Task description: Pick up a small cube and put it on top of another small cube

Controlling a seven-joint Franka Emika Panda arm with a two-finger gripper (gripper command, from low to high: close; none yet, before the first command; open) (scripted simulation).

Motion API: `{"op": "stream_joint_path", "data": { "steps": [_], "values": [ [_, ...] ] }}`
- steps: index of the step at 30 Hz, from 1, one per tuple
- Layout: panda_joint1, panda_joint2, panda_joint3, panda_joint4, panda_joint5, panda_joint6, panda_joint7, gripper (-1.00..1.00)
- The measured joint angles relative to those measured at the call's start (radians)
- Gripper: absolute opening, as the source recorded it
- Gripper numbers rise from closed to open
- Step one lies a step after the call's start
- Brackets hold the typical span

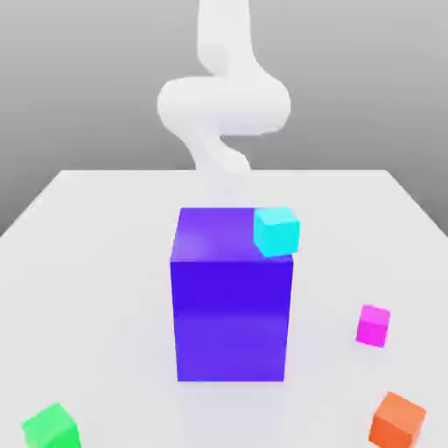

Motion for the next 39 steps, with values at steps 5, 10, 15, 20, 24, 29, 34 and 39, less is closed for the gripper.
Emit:
{"op": "stream_joint_path", "data": {
  "steps": [5,10,15,20,24,29,34,39],
  "values": [
    [0.142,0.194,0.027,-0.11,0.035,0.123,-0.12,0.0],
    [0.262,0.376,0.076,-0.215,0.062,0.24,-0.228,0.0],
    [0.36,0.556,0.145,-0.319,0.06,0.357,-0.316,0.0],
    [0.458,0.739,0.203,-0.424,-0.034,0.475,-0.338,0.0],
    [0.512,0.886,0.139,-0.42,-0.15,0.585,-0.27,0.0],
    [0.589,1.018,0.051,-0.396,-0.203,0.691,-0.229,-1.0],
    [0.595,1.03,0.043,-0.393,-0.209,0.7,-0.223,-1.0],
    [0.54,0.896,0.114,-0.42,-0.141,0.593,-0.277,-1.0]
  ]
}}
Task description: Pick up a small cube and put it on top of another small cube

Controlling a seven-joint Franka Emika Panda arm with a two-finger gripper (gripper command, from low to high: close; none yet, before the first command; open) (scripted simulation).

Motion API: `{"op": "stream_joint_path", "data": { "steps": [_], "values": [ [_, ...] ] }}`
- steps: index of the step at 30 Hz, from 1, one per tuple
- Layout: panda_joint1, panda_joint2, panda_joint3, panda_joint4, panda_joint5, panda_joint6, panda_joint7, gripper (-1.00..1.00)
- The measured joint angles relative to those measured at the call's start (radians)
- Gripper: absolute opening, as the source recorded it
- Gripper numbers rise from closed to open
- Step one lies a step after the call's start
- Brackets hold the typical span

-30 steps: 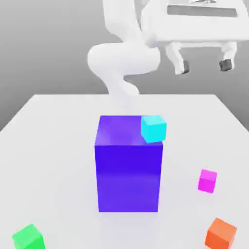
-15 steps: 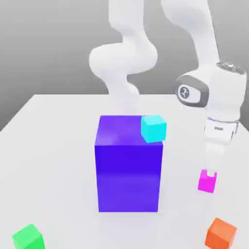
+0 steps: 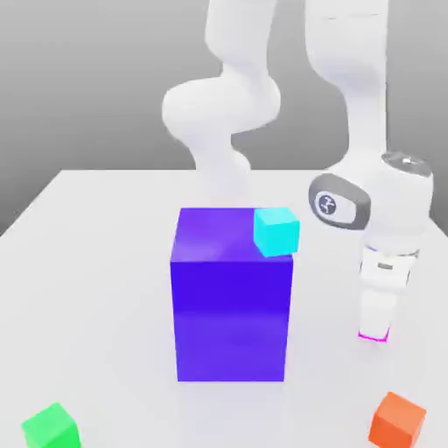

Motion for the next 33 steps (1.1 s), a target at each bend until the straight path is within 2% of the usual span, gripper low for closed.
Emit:
{"op": "stream_joint_path", "data": {
  "steps": [4,10,16,25,29,30,33],
  "values": [
    [-0.014,-0.096,0.031,0.004,0.074,-0.094,-0.086,-1.0],
    [-0.134,-0.021,-0.044,0.179,0.112,-0.187,-0.205,-1.0],
    [-0.312,0.039,-0.198,0.321,0.182,-0.282,-0.215,-1.0],
    [-0.543,0.08,-0.409,0.446,0.267,-0.382,-0.172,-1.0],
    [-0.668,0.226,-0.437,0.521,0.375,-0.325,-0.179,-1.0],
    [-0.681,0.249,-0.433,0.528,0.39,-0.31,-0.185,1.0],
    [-0.681,0.249,-0.433,0.528,0.39,-0.31,-0.185,1.0]
  ]
}}
